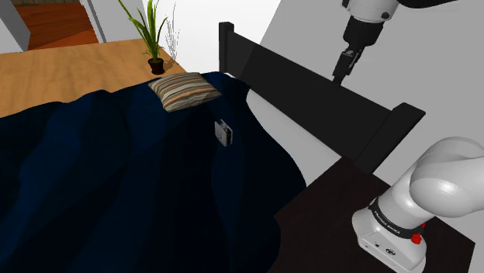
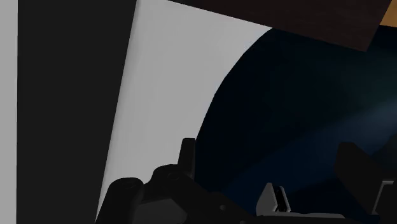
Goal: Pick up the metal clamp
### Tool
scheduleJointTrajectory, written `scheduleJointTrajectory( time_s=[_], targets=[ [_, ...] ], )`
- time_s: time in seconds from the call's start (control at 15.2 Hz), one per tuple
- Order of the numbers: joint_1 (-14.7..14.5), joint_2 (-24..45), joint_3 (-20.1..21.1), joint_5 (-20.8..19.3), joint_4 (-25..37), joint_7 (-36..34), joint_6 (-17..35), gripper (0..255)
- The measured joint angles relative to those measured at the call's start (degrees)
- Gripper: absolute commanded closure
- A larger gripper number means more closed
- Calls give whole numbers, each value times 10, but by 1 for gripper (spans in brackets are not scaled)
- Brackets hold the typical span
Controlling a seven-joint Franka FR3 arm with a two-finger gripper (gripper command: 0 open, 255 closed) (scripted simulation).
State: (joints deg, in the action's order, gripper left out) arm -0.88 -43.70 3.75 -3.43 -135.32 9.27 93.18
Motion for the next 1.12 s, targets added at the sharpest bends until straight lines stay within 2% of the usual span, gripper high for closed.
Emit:
scheduleJointTrajectory(
  time_s=[0.13,0.4,0.86,1.12],
  targets=[
    [0,8,2,2,-1,-4,8,0],
    [-1,58,15,13,-12,-28,64,0],
    [-2,189,45,28,4,-80,171,0],
    [-4,277,63,29,35,-114,223,0]
  ],
)
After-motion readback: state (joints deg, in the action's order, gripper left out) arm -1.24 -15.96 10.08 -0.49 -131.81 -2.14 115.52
